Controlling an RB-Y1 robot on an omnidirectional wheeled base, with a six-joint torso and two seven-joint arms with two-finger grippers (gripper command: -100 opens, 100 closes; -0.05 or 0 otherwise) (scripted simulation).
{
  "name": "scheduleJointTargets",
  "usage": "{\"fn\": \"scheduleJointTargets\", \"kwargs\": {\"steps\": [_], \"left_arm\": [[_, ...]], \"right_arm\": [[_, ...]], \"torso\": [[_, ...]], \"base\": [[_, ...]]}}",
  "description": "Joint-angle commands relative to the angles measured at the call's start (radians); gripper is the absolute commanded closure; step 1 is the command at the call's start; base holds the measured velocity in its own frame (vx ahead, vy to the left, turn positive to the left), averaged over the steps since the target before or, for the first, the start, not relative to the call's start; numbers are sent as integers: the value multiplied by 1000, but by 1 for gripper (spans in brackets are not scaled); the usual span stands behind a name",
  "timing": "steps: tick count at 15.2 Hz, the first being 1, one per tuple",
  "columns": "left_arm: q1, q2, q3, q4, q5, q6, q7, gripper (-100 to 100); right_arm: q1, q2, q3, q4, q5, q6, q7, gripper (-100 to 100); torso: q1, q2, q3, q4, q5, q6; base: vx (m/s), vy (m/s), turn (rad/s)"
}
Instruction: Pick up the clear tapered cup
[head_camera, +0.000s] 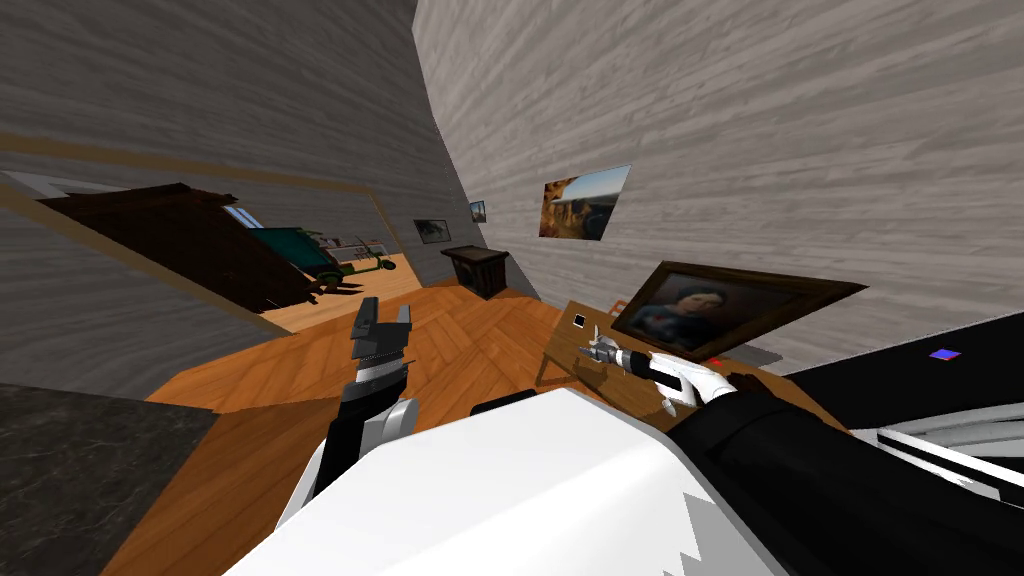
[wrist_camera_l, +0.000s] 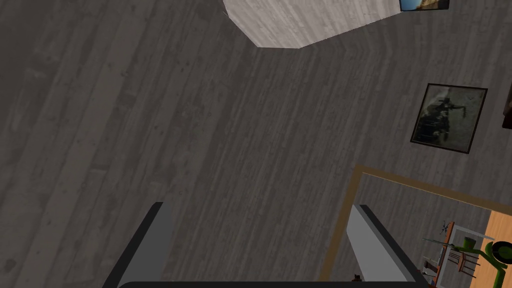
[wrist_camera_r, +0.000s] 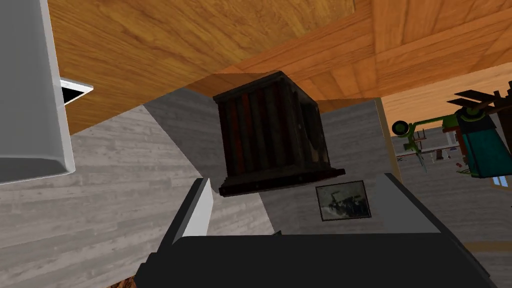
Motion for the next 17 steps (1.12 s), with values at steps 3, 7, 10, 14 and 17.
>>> {"fn": "scheduleJointTargets", "kwargs": {"steps": [3, 7, 10, 14, 17], "left_arm": [[0, 0, 0, 0, 0, 0, 0, 0], [0, 0, 0, 0, 0, 0, 0, 0], [0, 0, 0, 0, 0, 0, 0, 0], [0, 0, 0, 0, 0, 0, 0, 0], [0, 0, 0, 0, 0, 0, 0, 0]], "right_arm": [[7, -74, 30, 76, 30, -20, 28, -100], [10, -108, 49, 139, 46, -28, 41, -100], [13, -139, 69, 182, 62, -37, 53, -100], [22, -187, 111, 264, 95, -54, 76, -100], [32, -217, 156, 339, 126, -72, 98, -100]], "torso": [[-1, 0, 0, 0, 0, 1], [-1, 1, 0, 0, 0, 0], [-1, 0, 0, 0, 0, 0], [-1, 0, 0, 0, 0, 0], [-1, -2, -1, 0, 0, 0]], "base": [[43, 43, 94], [42, 33, 92], [46, 37, 102], [45, 30, 116], [76, 27, 164]]}}
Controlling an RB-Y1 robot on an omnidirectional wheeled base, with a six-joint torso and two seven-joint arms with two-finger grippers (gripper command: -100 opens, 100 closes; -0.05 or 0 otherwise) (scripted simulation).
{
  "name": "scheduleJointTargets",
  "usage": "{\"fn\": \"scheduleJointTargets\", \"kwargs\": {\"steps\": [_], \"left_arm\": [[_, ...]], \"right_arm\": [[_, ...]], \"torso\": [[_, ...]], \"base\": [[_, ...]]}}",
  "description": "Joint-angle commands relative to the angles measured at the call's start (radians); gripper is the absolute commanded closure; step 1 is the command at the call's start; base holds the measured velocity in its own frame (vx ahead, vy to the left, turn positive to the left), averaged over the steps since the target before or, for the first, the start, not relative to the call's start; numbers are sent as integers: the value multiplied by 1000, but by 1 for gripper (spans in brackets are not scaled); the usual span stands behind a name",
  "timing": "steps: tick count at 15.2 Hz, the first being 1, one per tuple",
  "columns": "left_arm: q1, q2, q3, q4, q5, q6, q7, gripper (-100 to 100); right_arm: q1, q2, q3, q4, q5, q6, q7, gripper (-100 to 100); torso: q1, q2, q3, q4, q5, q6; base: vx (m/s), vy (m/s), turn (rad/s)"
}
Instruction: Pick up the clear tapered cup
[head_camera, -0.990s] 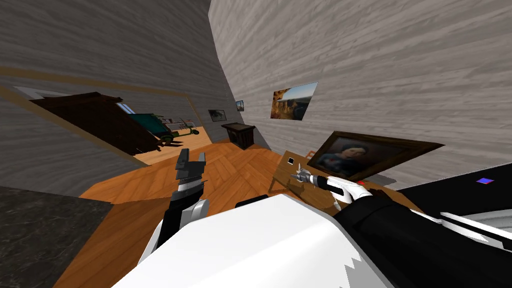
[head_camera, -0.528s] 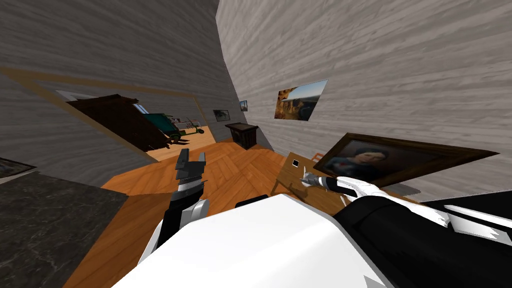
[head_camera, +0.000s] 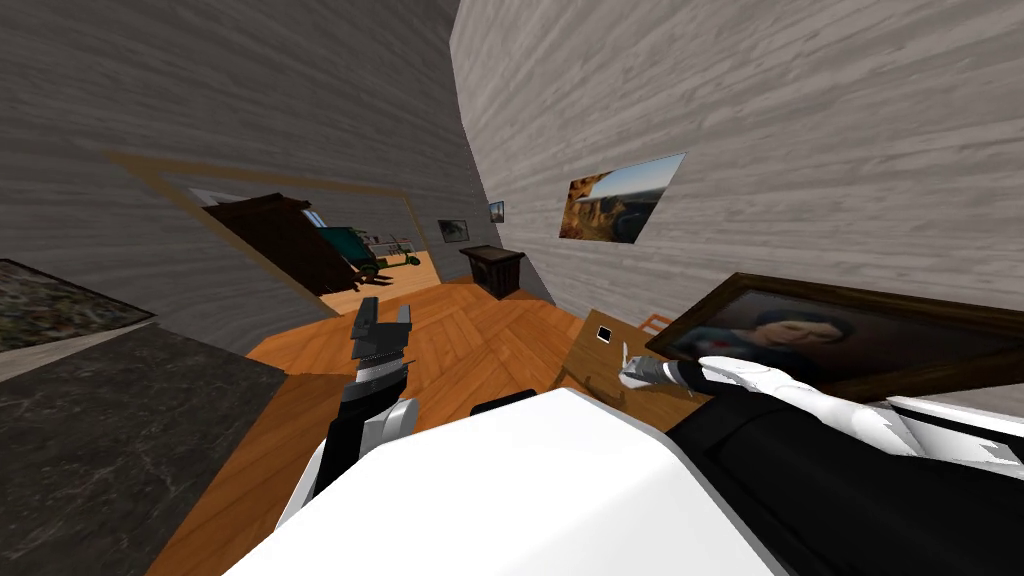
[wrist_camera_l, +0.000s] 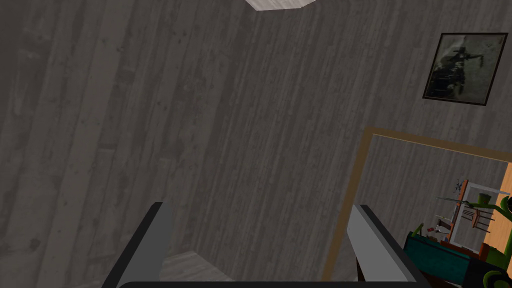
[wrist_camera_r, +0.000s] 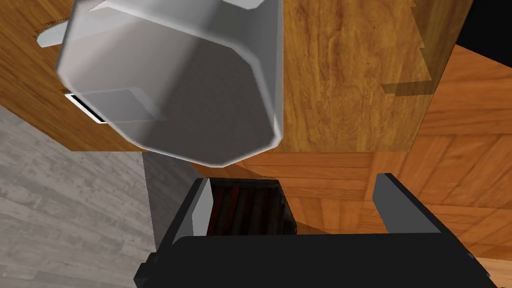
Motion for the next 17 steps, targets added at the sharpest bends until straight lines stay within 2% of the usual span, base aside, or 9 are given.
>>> {"fn": "scheduleJointTargets", "kwargs": {"steps": [1, 3, 4, 5, 9, 12, 15, 17], "left_arm": [[0, 0, 0, 0, 0, 0, 0, 0], [0, 0, 0, 0, 0, 0, 0, 0], [0, 0, 0, 0, 0, 0, 0, 0], [0, 0, 0, 0, 0, 0, 0, 0], [0, 0, 0, 0, 0, 0, 0, 0], [0, 0, 0, 0, 0, 0, 0, 0], [0, 0, 0, 0, 0, 0, 0, 0], [0, 0, 0, 0, 0, 0, 0, 0]], "right_arm": [[17, -16, 26, 50, 18, -21, 22, -100], [17, -16, 26, 61, 18, -21, 22, -100], [24, -21, 50, 93, 33, -29, 32, -100], [24, -21, 50, 93, 33, -29, 32, -100], [50, -15, 137, 198, 83, -58, 62, -100], [50, -15, 137, 198, 83, -58, 62, -100], [69, 7, 195, 257, 113, -77, 80, -100], [72, 13, 206, 266, 119, -80, 83, -100]], "torso": [[0, 0, 0, 0, 0, 0], [0, 0, 0, 0, 0, 0], [0, 2, 1, 0, 0, 1], [0, 3, 1, 1, 0, 1], [-1, 1, 1, 0, -1, 0], [-1, 1, 0, 0, -1, 1], [-1, 4, 2, 1, -1, 1], [-2, 2, 1, 0, 0, 0]], "base": [[79, 33, 131], [51, 22, 56], [34, 18, 93], [38, 15, 99], [75, 12, 173], [54, 1, 30], [38, 4, 108], [63, -7, 112]]}}
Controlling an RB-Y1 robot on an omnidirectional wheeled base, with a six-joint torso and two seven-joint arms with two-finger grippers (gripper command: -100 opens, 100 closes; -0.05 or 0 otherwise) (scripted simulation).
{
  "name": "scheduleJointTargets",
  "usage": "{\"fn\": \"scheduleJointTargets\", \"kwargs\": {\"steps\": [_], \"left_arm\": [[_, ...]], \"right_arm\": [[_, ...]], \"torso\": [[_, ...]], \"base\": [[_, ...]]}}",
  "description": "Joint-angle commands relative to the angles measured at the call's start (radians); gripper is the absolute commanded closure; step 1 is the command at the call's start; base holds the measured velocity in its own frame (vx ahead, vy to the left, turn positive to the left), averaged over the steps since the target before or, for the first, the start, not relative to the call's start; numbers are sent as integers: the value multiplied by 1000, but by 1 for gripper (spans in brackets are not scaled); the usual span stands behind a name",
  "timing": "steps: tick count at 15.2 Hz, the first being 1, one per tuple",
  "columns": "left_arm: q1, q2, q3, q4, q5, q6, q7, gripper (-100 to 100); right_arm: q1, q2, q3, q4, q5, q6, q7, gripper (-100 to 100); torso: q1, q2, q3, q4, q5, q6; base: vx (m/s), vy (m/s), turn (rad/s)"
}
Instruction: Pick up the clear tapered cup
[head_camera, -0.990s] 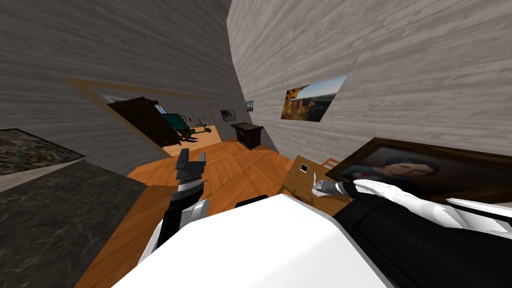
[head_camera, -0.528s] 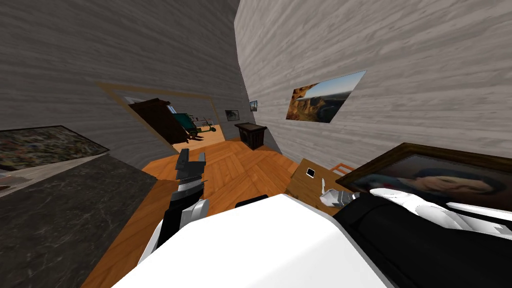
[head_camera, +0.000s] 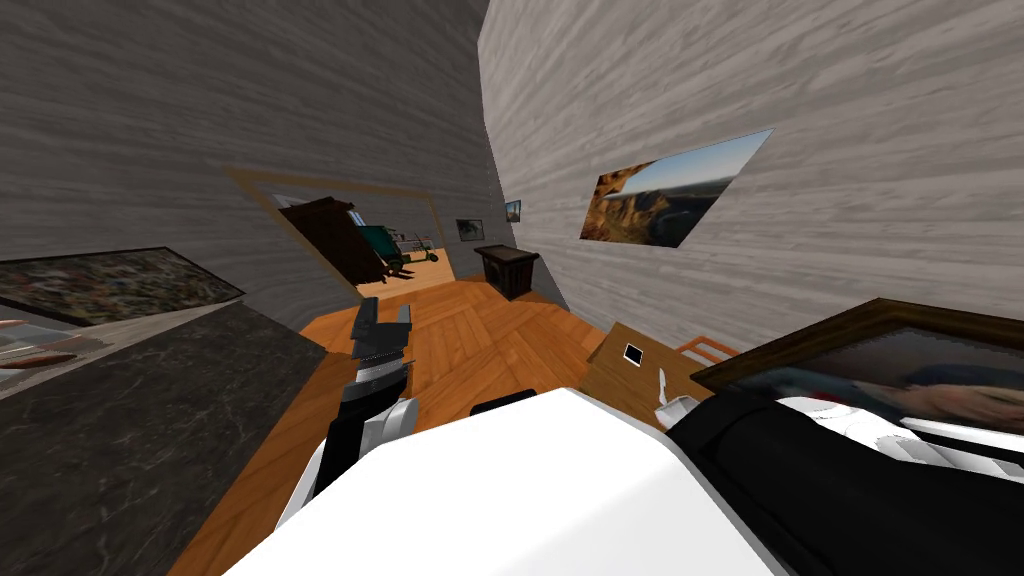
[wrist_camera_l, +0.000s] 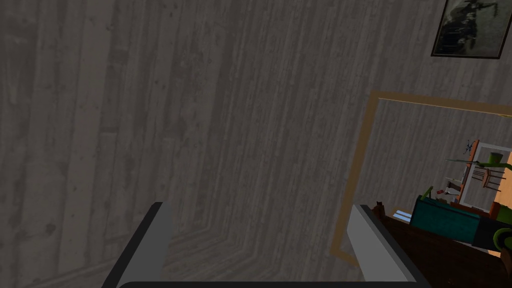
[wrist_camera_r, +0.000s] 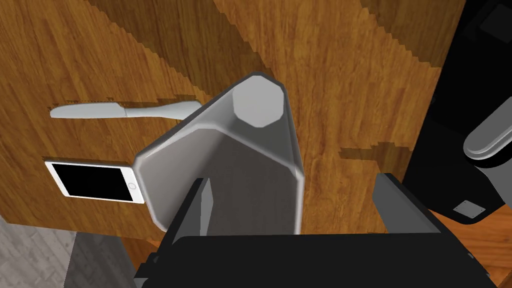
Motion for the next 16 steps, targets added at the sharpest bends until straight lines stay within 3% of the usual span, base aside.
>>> {"fn": "scheduleJointTargets", "kwargs": {"steps": [1, 5, 7, 8, 12, 13, 15, 16], "left_arm": [[0, 0, 0, 0, 0, 0, 0, 0], [0, 0, 0, 0, 0, 0, 0, 0], [0, 0, 0, 0, 0, 0, 0, 0], [0, 0, 0, 0, 0, 0, 0, 0], [0, 0, 0, 0, 0, 0, 0, 0], [0, 0, 0, 0, 0, 0, 0, 0], [0, 0, 0, 0, 0, 0, 0, 0], [0, 0, 0, 0, 0, 0, 0, 0]], "right_arm": [[0, 0, 0, 0, 0, 0, 0, -100], [-12, 66, 10, 18, 15, 40, 10, -100], [-13, 62, 11, 16, 15, 38, 7, -100], [-14, 66, 11, 20, 16, 39, 9, 100], [-12, 68, 10, 21, 12, 39, 2, 100], [-6, 30, 7, 9, 8, 19, 3, 100], [-3, 9, 5, 3, 4, 7, -1, 100], [-10, 26, 6, 13, 8, 16, 6, 100]], "torso": [[0, 0, 0, 0, 0, 0], [-3, 4, 2, 1, -1, 0], [-3, 4, 2, 1, -1, 0], [-3, 4, 2, 1, -1, 0], [-4, 5, 3, 1, -2, -4], [-7, 4, 2, 0, -5, -2], [-7, 3, 1, 0, -6, 2], [-6, 3, 1, -1, -6, 2]], "base": [[32, -5, 15], [2, -39, 67], [0, -38, 33], [0, -11, 2], [0, -1, -10], [-7, 28, -20], [0, 52, -104], [-1, 32, -43]]}}
